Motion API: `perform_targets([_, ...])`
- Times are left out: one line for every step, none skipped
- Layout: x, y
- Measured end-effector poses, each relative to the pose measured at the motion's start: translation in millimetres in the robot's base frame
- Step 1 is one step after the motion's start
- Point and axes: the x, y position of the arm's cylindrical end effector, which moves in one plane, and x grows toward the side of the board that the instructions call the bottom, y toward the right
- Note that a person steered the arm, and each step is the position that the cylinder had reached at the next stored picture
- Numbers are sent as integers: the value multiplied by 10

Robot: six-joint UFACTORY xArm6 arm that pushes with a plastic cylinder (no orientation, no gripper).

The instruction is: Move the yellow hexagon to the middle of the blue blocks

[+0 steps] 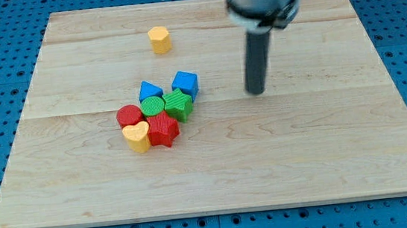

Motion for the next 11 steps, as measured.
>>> perform_targets([-730,-243])
perform_targets([-1217,-1007])
perform_targets([-1281,-1585])
perform_targets([-1142,-1920])
perform_targets([-1014,-2331])
perform_targets([-808,-2510])
perform_targets([-605,-2691])
perform_targets([-512,-3040])
perform_targets([-450,-2651])
perform_targets([-452,-1742])
perform_targets([-453,-1114])
